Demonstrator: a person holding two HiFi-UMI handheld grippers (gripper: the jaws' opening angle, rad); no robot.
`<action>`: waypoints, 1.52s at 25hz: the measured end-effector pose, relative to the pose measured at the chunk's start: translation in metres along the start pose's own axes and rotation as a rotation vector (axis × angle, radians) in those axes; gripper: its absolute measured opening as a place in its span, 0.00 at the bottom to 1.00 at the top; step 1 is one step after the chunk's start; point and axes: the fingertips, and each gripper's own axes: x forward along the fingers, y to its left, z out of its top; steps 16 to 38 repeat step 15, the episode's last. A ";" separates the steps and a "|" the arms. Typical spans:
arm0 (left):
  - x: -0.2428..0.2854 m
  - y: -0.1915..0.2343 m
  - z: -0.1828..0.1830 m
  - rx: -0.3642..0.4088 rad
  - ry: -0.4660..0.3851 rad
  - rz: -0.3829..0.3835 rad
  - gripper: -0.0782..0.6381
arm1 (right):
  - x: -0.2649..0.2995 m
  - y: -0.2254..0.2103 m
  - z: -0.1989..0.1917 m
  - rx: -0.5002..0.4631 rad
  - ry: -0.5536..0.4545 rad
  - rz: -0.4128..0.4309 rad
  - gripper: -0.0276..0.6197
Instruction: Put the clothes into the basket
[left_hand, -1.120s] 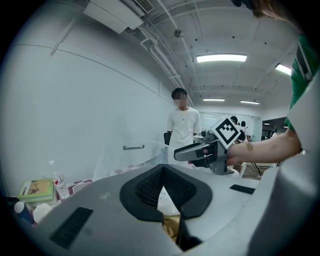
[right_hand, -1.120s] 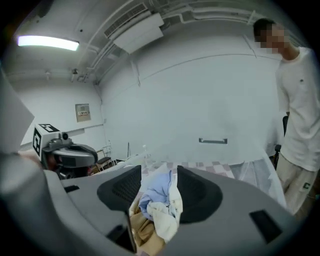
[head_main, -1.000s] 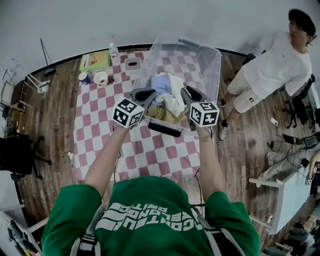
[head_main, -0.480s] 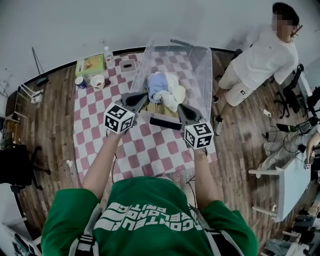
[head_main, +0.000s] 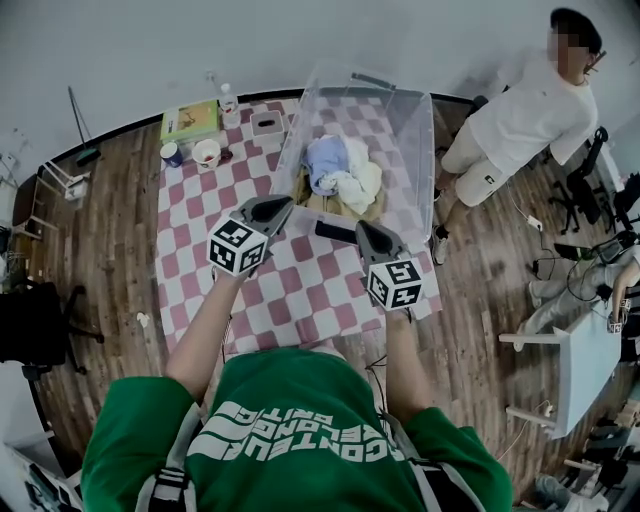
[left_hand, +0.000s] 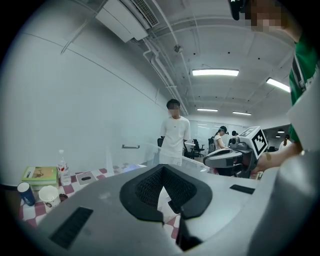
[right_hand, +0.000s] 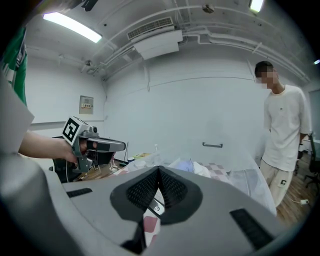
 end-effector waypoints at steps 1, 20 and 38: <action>-0.003 0.000 -0.002 -0.005 -0.001 -0.001 0.12 | 0.000 0.003 -0.001 0.000 0.000 0.000 0.05; -0.038 0.016 -0.018 -0.044 0.002 0.013 0.12 | 0.010 0.031 -0.007 0.002 0.018 0.001 0.05; -0.038 0.016 -0.018 -0.044 0.002 0.013 0.12 | 0.010 0.031 -0.007 0.002 0.018 0.001 0.05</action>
